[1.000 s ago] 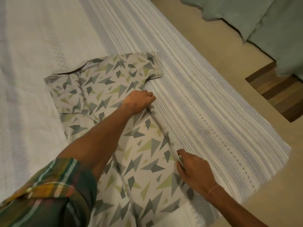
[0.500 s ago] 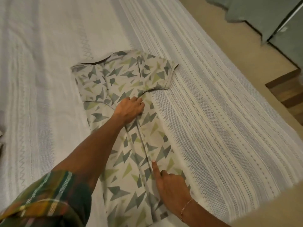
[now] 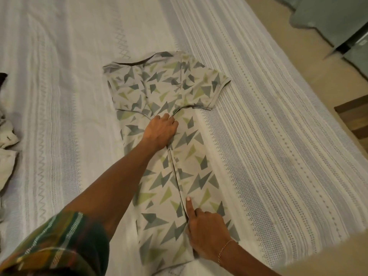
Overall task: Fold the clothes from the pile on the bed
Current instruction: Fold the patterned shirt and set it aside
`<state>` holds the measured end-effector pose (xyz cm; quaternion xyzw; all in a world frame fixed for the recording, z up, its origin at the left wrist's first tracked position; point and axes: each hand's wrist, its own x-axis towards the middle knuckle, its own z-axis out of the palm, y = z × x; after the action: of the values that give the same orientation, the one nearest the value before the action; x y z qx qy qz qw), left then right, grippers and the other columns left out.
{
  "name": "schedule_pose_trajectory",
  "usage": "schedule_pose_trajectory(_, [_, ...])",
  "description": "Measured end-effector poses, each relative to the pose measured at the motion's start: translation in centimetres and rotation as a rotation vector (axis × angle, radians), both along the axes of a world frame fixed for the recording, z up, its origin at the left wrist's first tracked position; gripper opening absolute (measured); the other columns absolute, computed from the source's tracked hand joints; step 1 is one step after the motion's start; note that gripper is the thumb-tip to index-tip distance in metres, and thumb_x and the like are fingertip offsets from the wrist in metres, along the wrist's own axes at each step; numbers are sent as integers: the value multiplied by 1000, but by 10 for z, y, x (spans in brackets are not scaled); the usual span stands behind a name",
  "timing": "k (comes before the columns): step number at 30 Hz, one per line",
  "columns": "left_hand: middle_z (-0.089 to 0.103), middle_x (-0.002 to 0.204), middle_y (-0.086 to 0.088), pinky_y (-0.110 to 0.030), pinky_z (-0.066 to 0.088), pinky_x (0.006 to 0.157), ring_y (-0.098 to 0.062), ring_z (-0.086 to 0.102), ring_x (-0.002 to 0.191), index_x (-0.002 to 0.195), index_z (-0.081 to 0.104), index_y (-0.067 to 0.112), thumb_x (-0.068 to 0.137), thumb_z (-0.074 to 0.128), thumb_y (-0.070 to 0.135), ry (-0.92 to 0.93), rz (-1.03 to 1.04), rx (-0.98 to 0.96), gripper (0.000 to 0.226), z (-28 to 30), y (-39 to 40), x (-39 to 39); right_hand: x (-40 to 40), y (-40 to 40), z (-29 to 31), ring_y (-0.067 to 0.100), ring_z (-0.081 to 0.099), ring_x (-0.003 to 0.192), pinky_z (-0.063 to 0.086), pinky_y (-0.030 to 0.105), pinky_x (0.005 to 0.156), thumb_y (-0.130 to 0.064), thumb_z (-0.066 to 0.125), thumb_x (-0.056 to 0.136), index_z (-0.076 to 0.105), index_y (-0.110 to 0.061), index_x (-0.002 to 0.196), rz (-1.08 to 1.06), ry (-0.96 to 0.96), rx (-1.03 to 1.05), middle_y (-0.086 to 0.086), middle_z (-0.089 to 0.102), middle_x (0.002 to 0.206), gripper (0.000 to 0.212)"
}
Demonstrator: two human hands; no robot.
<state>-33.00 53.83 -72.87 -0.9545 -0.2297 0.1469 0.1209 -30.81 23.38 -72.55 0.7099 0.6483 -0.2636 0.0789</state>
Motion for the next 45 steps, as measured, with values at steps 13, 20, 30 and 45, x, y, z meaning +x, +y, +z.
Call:
schedule_pose_trajectory(13, [64, 108, -8, -39, 50, 83, -26, 58, 100, 112, 63, 11, 97, 50, 23, -398, 370, -435, 24, 2, 10, -1, 71, 86, 13, 5, 59, 84, 56, 30, 79, -43, 40, 106, 58, -26, 121, -431, 343, 255, -9, 62, 103, 29])
schedule_pose_trajectory(20, [62, 95, -4, -35, 49, 74, -23, 58, 85, 92, 57, 16, 91, 59, 25, -552, 476, -568, 10, 9, 35, 30, 165, 198, 32, 13, 61, 98, 50, 25, 83, -36, 69, 94, 56, -17, 128, -1078, 705, 251, 2, 64, 112, 41])
schedule_pose_trajectory(30, [62, 73, 1, -34, 51, 63, -17, 57, 67, 80, 62, 11, 83, 71, 31, -849, 651, -649, 23, -23, 71, 79, 252, 319, -2, 29, 71, 98, 60, 45, 85, -21, 81, 85, 65, -5, 119, -1487, 1179, 181, 12, 73, 107, 41])
schedule_pose_trajectory(45, [75, 88, -10, -31, 56, 58, -24, 72, 76, 108, 69, 7, 98, 61, 23, -1389, 1552, -1305, 21, 56, 201, 54, 156, 417, 28, 0, 63, 98, 51, 16, 88, -16, 55, 101, 73, -18, 113, -419, 850, 594, -9, 70, 107, 22])
